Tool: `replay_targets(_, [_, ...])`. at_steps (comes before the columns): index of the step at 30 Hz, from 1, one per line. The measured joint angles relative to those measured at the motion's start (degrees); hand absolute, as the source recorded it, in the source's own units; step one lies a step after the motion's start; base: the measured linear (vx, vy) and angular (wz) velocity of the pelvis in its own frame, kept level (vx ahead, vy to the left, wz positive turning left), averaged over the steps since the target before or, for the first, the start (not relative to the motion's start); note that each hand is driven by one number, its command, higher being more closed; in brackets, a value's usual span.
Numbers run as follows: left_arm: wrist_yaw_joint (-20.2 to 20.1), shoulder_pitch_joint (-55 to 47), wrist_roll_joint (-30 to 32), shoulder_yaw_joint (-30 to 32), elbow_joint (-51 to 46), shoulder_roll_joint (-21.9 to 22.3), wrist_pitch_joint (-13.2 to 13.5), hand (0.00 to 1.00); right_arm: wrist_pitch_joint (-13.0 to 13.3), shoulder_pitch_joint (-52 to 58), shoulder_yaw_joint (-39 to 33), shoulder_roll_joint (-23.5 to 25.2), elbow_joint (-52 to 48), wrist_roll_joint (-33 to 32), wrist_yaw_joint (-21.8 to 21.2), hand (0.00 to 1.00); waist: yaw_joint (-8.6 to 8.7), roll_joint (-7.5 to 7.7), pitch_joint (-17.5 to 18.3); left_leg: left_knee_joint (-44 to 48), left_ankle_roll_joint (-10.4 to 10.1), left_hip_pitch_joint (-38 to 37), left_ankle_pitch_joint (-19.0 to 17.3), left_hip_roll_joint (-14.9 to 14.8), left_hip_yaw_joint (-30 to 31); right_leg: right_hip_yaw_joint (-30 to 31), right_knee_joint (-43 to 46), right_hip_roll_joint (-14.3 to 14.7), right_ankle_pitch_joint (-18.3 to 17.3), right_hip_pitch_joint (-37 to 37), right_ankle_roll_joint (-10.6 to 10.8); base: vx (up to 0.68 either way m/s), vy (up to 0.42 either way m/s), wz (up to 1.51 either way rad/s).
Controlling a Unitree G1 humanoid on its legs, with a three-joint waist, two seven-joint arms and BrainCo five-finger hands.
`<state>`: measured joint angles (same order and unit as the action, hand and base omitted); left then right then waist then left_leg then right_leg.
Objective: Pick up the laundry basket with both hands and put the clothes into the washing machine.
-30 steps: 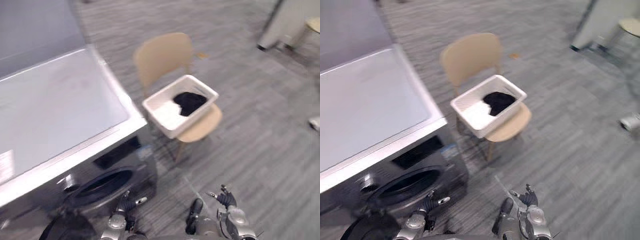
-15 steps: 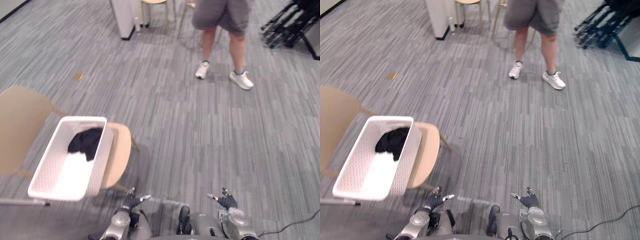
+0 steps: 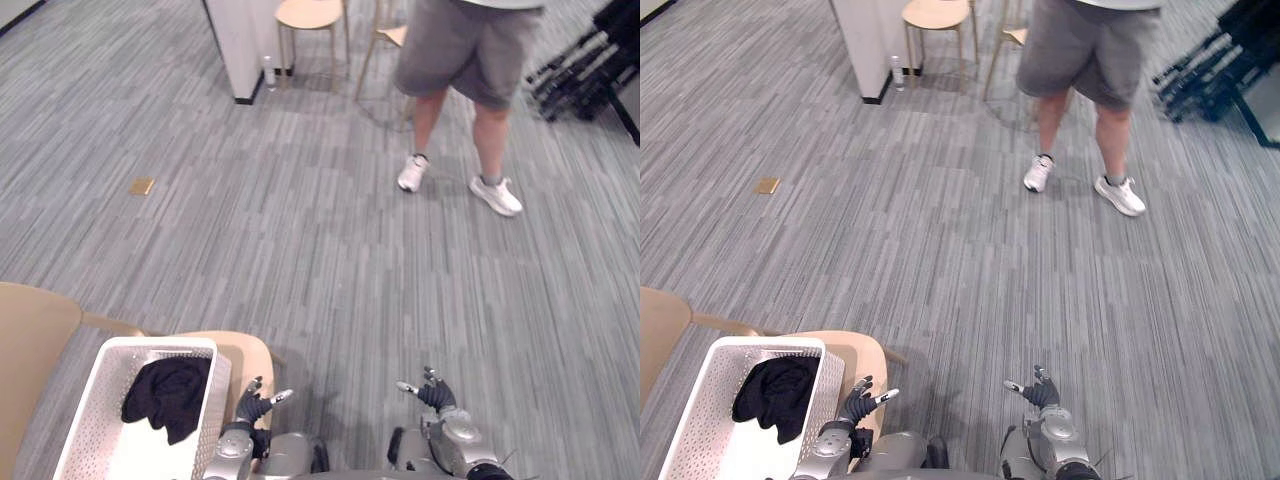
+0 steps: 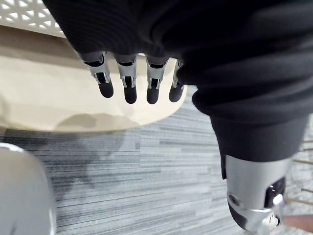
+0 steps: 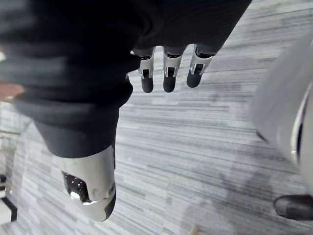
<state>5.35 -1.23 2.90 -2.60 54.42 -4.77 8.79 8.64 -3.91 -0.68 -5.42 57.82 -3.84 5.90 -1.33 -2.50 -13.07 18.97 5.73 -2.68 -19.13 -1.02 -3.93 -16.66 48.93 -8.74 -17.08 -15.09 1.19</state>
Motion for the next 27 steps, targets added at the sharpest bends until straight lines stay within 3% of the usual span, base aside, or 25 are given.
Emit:
replay_targets(1, [0.1, 0.5, 0.0, 0.0, 0.0, 0.1, -0.2, 0.00, 0.0, 0.2, 0.0, -0.5, -0.3, 0.0, 0.0, 0.00, 0.71, -0.99, 0.1, -0.6, 0.0, -0.7, 0.0, -1.1, 4.7, 4.5, -8.9, 5.0, 0.0, -3.1, -0.1, 0.47, -0.120, 1.50])
replay_targets(2, [0.2, 1.6, 0.1, -0.3, 0.0, 0.2, -0.2, 0.00, 0.0, 0.5, 0.0, -1.0, -0.6, -0.1, 0.2, 0.00, 1.01, -1.11, 0.1, -0.3, -0.5, -0.6, 0.2, -1.2, 9.2, 10.7, -17.6, 8.9, 2.1, -5.0, 1.3, 0.46, -0.149, 1.67])
replay_targets(3, [0.2, 2.3, 0.1, -0.3, 0.1, 0.2, -0.2, 0.00, 0.0, 1.0, -0.1, -1.3, -0.9, -0.1, 0.2, 0.00, 1.13, -0.80, 0.2, 0.2, -1.0, -0.4, 0.0, -0.8, 11.5, 14.2, -24.0, 9.8, 5.1, -5.0, 1.8, 0.58, -0.254, 2.07])
replay_targets(4, [0.3, 3.2, 0.1, -1.3, 0.0, 0.0, -0.1, 0.00, 0.0, 2.5, -0.2, -1.5, -0.9, -0.2, 0.6, 0.00, 1.43, 0.68, 0.9, 2.2, -5.5, 0.0, -1.3, 0.8, 15.8, 18.8, -36.7, 8.2, 18.0, -3.4, 3.3, 0.57, -0.309, 2.10])
replay_targets(5, [0.9, 4.2, 0.2, -1.4, 0.3, 2.1, -0.2, 0.00, -0.2, 2.3, -0.7, -2.5, -0.5, -0.6, 0.8, 0.00, 0.41, -2.17, 0.8, 4.2, -7.9, 0.4, -3.0, -1.1, 19.3, 15.4, -34.8, 8.5, 21.0, -2.3, 1.7, 0.57, -0.310, 2.05])
replay_targets(7, [1.2, 4.1, 0.1, -1.1, -1.0, 3.4, 0.5, 0.00, 0.0, 0.9, -1.7, -2.3, -1.6, -1.6, 1.7, 0.00, 0.22, -2.36, 1.0, 5.5, -12.9, 2.7, -0.1, -2.1, 21.6, 9.5, -31.7, 6.3, 17.0, -1.7, -0.5, 0.39, -0.282, 1.82])
replay_targets(9, [1.2, 4.5, 0.0, -1.2, -1.7, 4.5, 0.5, 0.00, 0.9, 0.3, -1.7, -2.4, -4.6, -2.4, 1.7, 0.00, 0.11, -1.73, 0.6, 6.3, -14.2, 7.6, 0.2, -3.2, 22.3, 1.4, -31.2, 3.1, 14.5, 2.3, -1.6, 0.32, -0.257, 2.55])
replay_targets(11, [1.2, 4.2, 0.0, -1.6, -2.1, 4.5, 0.5, 0.00, 1.7, 0.3, -1.8, -2.4, -5.2, -2.4, 1.8, 0.00, -1.07, -1.10, 0.3, 5.6, -14.1, 11.5, 0.7, -3.1, 19.4, -2.8, -32.0, 1.6, 14.1, 5.9, -1.4, 0.16, -0.095, 2.15])
replay_targets(12, [1.3, 3.7, -0.1, -2.0, -2.4, 4.4, 0.5, 0.00, 2.1, 0.3, -1.8, -2.5, -5.2, -2.4, 1.9, 0.00, -1.51, -1.06, 0.4, 4.1, -13.9, 12.9, 2.7, -3.4, 15.9, -5.5, -32.9, 1.1, 13.9, 8.0, -1.1, 0.13, -0.042, 2.01])
replay_targets(13, [1.3, 3.0, -0.1, -2.4, -3.2, 4.2, 0.5, 0.00, 2.2, 0.0, -1.8, -2.5, -5.2, -2.4, 2.0, 0.00, -2.30, -1.27, 0.5, 2.3, -12.6, 14.1, 8.8, -4.1, 11.3, -8.0, -33.4, 0.9, 13.1, 9.8, 0.1, 0.13, -0.014, 1.60])
replay_targets(16, [1.4, 1.5, -0.1, -4.6, -3.3, 2.1, 0.2, 0.00, 2.2, -1.8, -3.0, -1.3, -4.7, -2.4, 2.9, 0.00, -2.80, 0.54, 1.5, -1.9, -8.1, 16.4, 13.2, -3.1, 1.1, -15.4, -35.9, -1.7, 11.1, 12.4, 1.7, 0.11, 0.044, 1.49])
replay_targets(19, [1.6, 1.3, 0.0, -6.6, -3.3, 1.0, 0.1, 0.00, 2.1, -2.0, -4.3, 0.0, -4.6, -2.6, 3.3, 0.00, -2.55, 0.88, 1.6, -3.2, -5.7, 17.5, 16.6, -1.1, -5.4, -21.8, -36.2, -4.7, 11.1, 15.0, 1.8, 0.04, 0.138, 1.21])
replay_targets(20, [1.9, 1.2, 0.0, -6.9, -3.3, 0.8, 0.1, 0.00, 2.1, -1.6, -5.2, 0.6, -4.6, -2.6, 3.7, 0.00, -2.61, 1.10, 1.7, -3.2, -5.8, 17.4, 17.1, -0.8, -8.4, -24.1, -36.0, -5.4, 11.2, 16.4, 1.9, 0.02, 0.181, 0.96])
replay_targets(23, [2.3, 0.8, 0.0, -7.0, -3.2, 0.1, 0.2, 0.00, 2.1, -1.9, -5.2, 1.4, -4.8, -2.5, 3.9, 0.00, -2.68, 2.06, 2.3, -5.3, -5.9, 16.3, 17.2, 0.6, -8.9, -25.9, -35.1, -6.4, 11.1, 17.6, 2.3, 0.00, 0.125, 0.56])
replay_targets(25, [2.3, 0.3, 0.1, -7.0, -2.6, -0.3, 0.2, 0.00, 2.1, -2.2, -5.2, 1.6, -5.0, -2.0, 4.0, 0.00, -2.55, 3.01, 2.7, -7.1, -4.7, 15.5, 18.0, 2.4, -8.6, -25.9, -29.8, -9.5, 10.0, 16.3, 4.5, -0.04, 0.115, 0.33])
replay_targets(27, [2.3, -0.1, 0.1, -7.6, -2.0, -0.5, 0.4, 0.00, 1.8, -2.7, -4.8, 1.7, -5.8, -1.5, 4.1, 0.00, -2.40, 3.03, 2.7, -7.8, -4.7, 14.8, 18.0, 3.3, -8.2, -24.5, -22.7, -12.2, 9.9, 14.1, 4.7, -0.05, 0.105, 0.28])
